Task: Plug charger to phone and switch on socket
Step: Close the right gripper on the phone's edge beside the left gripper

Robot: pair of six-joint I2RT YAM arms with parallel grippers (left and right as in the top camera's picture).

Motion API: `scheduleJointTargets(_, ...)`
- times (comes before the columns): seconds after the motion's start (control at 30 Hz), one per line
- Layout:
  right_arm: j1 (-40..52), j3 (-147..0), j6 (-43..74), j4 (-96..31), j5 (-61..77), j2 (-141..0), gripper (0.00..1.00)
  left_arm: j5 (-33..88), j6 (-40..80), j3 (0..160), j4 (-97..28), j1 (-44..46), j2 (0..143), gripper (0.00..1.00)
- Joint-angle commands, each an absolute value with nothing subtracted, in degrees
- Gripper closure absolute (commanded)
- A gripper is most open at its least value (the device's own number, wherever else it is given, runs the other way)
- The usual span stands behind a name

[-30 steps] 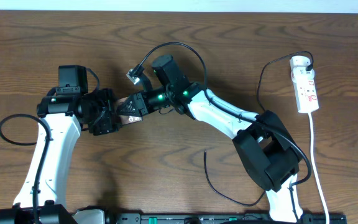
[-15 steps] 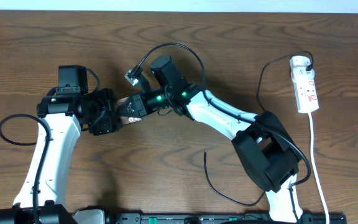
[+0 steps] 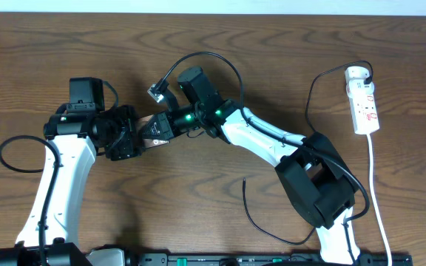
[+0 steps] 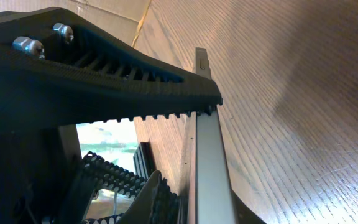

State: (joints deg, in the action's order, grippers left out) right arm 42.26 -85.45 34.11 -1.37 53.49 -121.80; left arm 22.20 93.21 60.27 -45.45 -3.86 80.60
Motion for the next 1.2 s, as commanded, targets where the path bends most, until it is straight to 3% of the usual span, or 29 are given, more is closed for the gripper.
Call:
scheduleJointTargets(0.0, 42.8, -86.4, 33.8, -1.1, 54.1, -121.9, 0.84, 23.0, 93.7, 61.1, -45.6, -3.8, 80.2, 0.93)
scheduleJointTargets(0.6, 42.8, -86.4, 33.8, -1.1, 54.1, -121.9, 0.99, 23.0, 93.5, 61.1, -45.6, -3.8, 80.2, 0.93)
scheduleJointTargets(0.83, 42.8, -86.4, 33.8, -1.1, 54.1, -121.9, 0.99, 23.0, 93.5, 61.1, -45.6, -3.8, 80.2, 0.92)
scheduleJointTargets(0.87, 42.8, -86.4, 33.8, -1.1, 54.1, -121.9, 0.99, 23.0, 93.4, 61.1, -45.6, -3.8, 80.3, 0.83)
scheduleJointTargets(0.97, 42.8, -86.4, 33.8, -1.1, 54.1, -121.9, 0.99, 23.0, 92.6, 61.1, -45.6, -3.8, 80.2, 0.42)
scheduleJointTargets(1.03, 42.7, -86.4, 33.8, -1.1, 54.1, -121.9, 0.99, 22.9, 92.4, 61.1, -45.6, -3.8, 80.2, 0.22)
scheduleJointTargets(1.1, 42.7, -86.4, 33.8, -1.1, 54.1, -121.9, 0.99, 23.1, 92.0, 61.1, -45.6, -3.8, 80.2, 0.14)
scheduleJointTargets(1.17, 42.3, -86.4, 33.8, -1.1, 54.1, -121.9, 0.99, 23.7, 91.3, 61.1, -45.6, -3.8, 80.1, 0.13)
